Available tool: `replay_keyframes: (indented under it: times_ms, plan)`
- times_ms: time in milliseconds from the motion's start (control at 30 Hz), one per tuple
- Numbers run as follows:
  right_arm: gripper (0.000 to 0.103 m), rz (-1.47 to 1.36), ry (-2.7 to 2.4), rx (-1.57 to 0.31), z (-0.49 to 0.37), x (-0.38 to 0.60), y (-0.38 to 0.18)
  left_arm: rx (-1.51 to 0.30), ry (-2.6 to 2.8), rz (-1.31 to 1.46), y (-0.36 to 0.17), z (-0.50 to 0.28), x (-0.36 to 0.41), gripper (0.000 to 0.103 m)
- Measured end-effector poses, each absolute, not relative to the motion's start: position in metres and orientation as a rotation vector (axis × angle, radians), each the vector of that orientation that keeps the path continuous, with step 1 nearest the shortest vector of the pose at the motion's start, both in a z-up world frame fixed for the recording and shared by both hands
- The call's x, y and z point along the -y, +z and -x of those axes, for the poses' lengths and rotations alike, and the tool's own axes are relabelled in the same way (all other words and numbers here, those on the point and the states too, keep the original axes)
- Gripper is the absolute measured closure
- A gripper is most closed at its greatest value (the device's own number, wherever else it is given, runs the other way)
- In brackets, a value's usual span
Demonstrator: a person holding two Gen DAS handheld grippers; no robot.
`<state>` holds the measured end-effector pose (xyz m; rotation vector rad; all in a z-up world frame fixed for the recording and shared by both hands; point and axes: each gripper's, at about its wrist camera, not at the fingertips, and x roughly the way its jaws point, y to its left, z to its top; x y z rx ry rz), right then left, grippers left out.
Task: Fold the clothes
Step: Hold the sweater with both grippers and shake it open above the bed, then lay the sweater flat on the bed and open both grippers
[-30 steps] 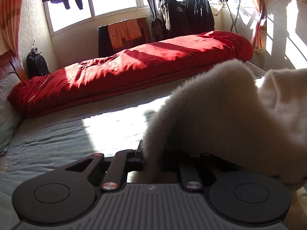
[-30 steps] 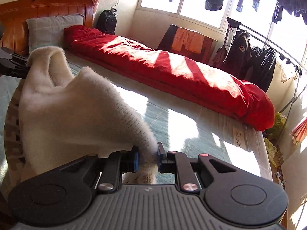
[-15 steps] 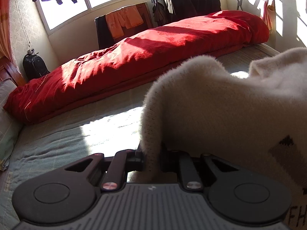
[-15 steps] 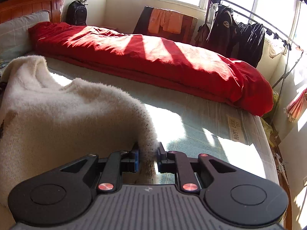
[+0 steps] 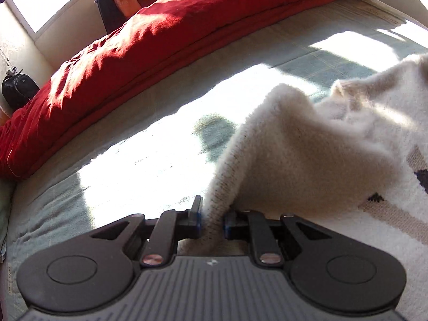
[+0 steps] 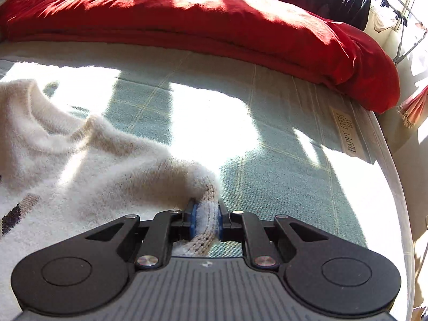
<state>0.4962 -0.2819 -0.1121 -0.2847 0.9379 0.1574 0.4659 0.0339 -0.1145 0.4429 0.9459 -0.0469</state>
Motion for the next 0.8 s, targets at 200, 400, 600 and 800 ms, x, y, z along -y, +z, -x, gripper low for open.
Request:
replay_keyframes:
  times_ms: [200, 400, 600, 800]
  plan:
    - [0.087, 0.222, 0.132, -0.937, -0.498, 0.294, -0.124, -0.952, -0.044, -0.433, -0.13, -0.478, -0.027, 0.089]
    - [0.088, 0.219, 0.042, -0.893, -0.496, 0.304, -0.116, -0.92, -0.045, -0.442, -0.127, -0.493, -0.014, 0.087]
    - [0.082, 0.154, 0.035, -0.939, -0.495, 0.32, -0.123, -0.948, -0.039, -0.495, -0.142, -0.491, -0.002, 0.083]
    - [0.075, 0.102, 0.072, -0.949, -0.471, 0.329, -0.103, -0.925, -0.031, -0.481, -0.117, -0.473, -0.011, 0.073]
